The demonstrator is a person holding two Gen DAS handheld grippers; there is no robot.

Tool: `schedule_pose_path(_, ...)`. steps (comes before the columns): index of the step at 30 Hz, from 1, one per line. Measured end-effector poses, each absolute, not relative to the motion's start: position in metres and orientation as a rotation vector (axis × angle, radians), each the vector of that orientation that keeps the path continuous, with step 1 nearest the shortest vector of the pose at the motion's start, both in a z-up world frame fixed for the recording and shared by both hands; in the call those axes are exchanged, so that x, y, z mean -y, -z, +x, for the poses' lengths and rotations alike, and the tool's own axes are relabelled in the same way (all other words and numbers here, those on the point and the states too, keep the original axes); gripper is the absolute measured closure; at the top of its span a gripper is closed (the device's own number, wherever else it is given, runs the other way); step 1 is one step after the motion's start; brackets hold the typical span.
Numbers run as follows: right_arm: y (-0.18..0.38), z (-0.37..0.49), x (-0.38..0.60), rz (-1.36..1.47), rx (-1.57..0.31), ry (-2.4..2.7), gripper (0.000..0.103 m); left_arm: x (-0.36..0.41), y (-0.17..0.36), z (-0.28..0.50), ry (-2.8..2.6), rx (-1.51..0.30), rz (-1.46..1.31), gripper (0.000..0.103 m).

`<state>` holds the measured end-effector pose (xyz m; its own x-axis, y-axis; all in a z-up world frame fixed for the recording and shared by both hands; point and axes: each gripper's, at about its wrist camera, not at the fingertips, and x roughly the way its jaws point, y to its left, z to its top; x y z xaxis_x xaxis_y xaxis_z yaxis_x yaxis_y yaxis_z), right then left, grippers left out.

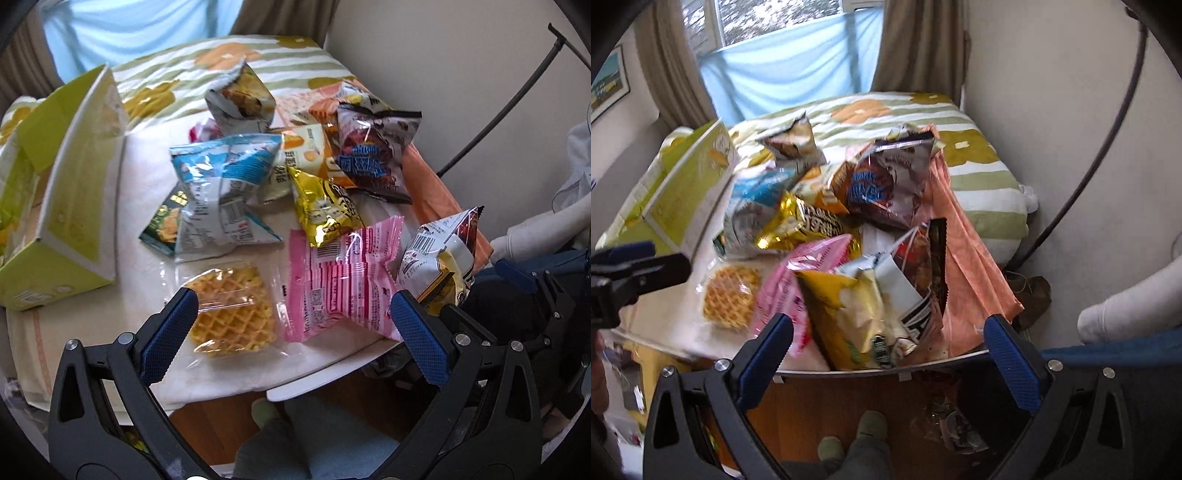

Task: Organize snacks
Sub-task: 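Grasp the pink wafer pack with the left tool while the right tool grasps a chip bag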

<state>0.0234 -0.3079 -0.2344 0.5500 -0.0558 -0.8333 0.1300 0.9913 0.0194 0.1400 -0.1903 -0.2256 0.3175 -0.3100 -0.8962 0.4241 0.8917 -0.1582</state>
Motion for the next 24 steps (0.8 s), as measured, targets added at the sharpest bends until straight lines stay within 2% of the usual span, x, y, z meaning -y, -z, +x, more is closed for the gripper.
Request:
schedule_pose_path(7,0.26,0.036,0.318,0.039,-1.03,-0.019,0.0,0.229,0.268,0.161,0.534,-1.26,0.139,0.0)
schedule_pose_path(18,0.274,0.048,0.325,0.009,-1.018,-0.118,0.001,0.258,0.298,0.169,0.567,-1.314,0.153,0.0)
schedule_pose_path(21,0.274,0.052,0.329,0.019,-1.017,-0.137,0.001,0.263,0.312,0.171,0.589,-1.35,0.111,0.007)
schedule_pose_path(24,0.275,0.055,0.33,0.018,-1.018,-0.155,0.001,0.266,0.323,0.17,0.613,-1.392,0.064,0.026)
